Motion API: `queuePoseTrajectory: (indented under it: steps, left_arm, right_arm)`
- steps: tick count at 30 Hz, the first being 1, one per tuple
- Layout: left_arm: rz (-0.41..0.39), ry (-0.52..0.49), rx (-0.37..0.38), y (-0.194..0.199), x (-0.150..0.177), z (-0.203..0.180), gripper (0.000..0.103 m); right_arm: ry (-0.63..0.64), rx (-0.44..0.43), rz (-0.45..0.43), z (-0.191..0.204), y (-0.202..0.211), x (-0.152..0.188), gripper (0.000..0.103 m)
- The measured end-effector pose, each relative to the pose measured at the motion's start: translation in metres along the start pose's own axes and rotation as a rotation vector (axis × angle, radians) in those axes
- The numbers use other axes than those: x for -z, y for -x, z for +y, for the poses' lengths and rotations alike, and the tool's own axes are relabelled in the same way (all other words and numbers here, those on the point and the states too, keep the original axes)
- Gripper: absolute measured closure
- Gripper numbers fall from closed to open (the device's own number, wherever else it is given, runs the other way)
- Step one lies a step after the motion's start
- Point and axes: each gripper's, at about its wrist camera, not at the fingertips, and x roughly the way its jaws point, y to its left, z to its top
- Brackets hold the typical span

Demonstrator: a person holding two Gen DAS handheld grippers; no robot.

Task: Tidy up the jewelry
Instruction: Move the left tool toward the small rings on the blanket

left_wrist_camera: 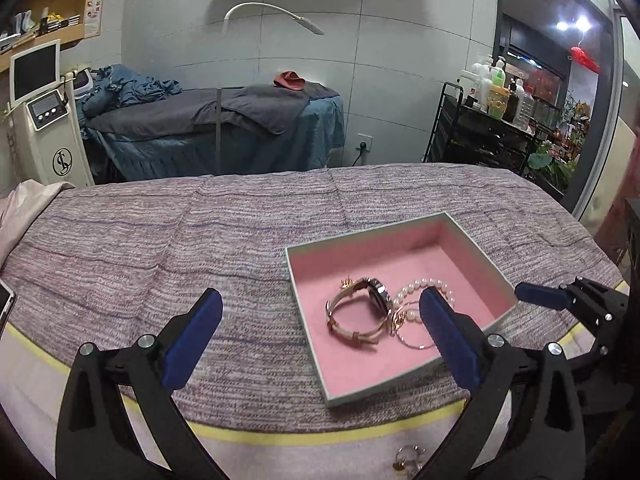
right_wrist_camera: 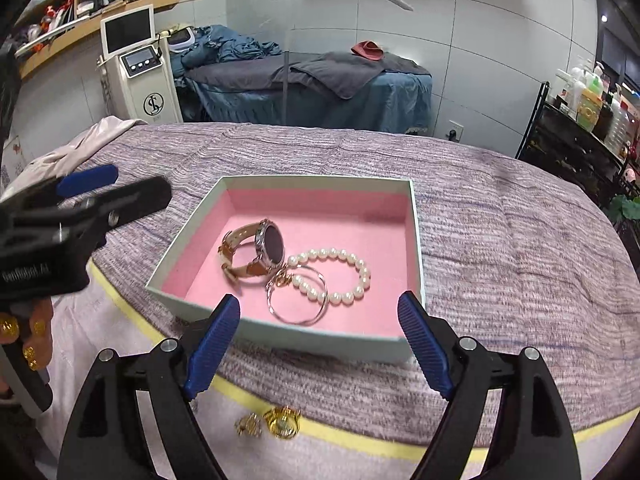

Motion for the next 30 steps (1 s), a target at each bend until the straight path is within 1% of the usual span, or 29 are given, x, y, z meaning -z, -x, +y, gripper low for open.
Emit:
queuePoseTrajectory:
  steps: [6,12,19,22,30]
  left_arm:
    - [0.023,-0.015,-0.009,0.020,0.039,-0.001,0.006]
    - [0.053,-0.063,-0.001,0.030,0.071,-0.016,0.006]
    - [0.088,-0.061,0.006,0.034,0.095,-0.026,0.006]
    - [0.098,-0.058,0.006,0.036,0.105,-0.031,0.006]
    - [0.139,-0.098,0.020,0.034,0.126,-0.044,0.007]
  right_arm:
    - [-0.013,0.006,0.002,-0.004,0.014,0.022,0.024]
    - [-0.010,0.009,-0.001,-0.003,0.025,0.040,0.024]
    - [-0.018,-0.001,-0.012,-0.008,0.035,0.060,0.024]
    - [-0.025,-0.009,-0.001,-0.009,0.035,0.069,0.024]
    - [0.020,-0.011,0.006,-0.007,0.037,0.086,0.024]
